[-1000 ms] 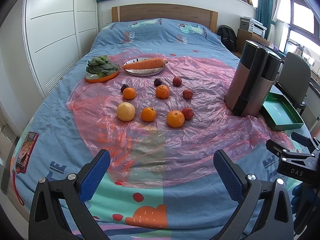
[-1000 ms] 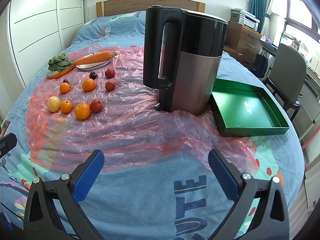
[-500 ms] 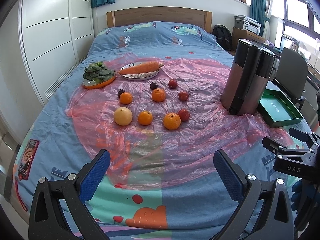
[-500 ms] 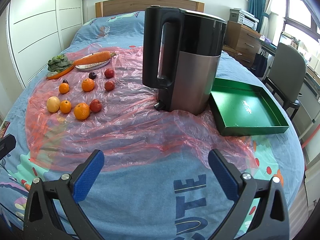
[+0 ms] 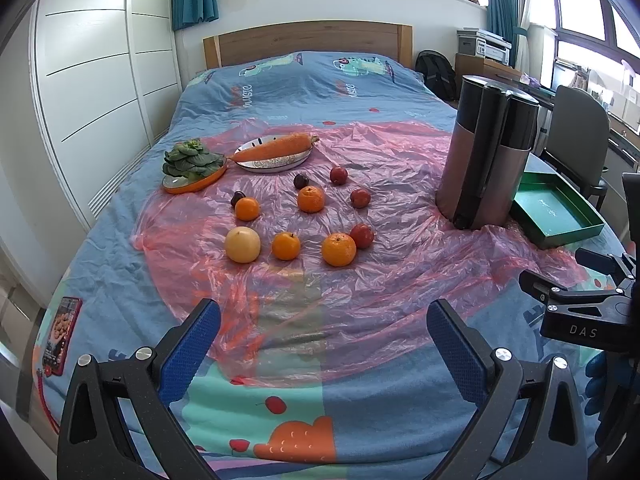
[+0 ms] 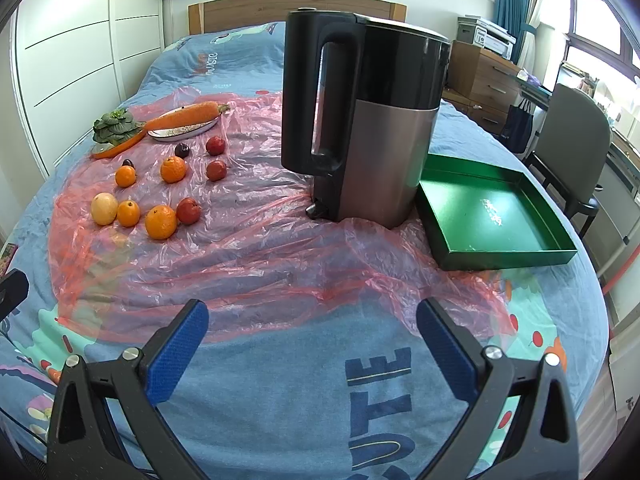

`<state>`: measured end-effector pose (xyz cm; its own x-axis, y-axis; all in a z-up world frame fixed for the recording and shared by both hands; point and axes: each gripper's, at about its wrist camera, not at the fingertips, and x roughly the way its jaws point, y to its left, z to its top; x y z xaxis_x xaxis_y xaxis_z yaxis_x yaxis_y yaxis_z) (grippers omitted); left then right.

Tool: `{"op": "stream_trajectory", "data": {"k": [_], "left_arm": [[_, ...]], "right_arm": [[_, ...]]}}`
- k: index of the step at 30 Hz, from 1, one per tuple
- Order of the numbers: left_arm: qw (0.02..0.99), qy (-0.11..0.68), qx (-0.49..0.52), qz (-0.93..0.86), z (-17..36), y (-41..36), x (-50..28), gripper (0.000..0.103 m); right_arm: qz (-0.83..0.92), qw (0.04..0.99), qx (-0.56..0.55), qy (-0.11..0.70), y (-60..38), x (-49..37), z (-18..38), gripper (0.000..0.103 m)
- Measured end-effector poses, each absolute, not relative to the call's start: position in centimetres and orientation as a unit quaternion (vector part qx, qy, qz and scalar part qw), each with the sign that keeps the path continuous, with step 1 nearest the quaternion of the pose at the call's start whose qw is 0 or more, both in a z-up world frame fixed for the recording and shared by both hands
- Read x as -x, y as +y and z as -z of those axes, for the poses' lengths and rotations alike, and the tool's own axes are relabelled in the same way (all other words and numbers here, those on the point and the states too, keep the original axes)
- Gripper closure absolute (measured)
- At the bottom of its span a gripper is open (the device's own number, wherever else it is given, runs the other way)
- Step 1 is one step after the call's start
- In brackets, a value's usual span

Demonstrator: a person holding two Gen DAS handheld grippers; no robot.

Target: Organize fruits

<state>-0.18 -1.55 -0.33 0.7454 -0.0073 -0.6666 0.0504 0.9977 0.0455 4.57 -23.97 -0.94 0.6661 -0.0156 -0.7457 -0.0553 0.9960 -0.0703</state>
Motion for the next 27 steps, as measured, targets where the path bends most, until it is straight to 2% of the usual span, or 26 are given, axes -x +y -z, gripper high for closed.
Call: {"op": "stream_trajectory", "data": {"k": [27], "left_arm": [[0.921, 0.388, -0.022, 0.01, 1.5, -0.7, -1.1, 0.001]], "right_arm": [[-0.018, 0.91, 0.046, 0.413, -23.9, -4.8, 1.6, 0.0]]}}
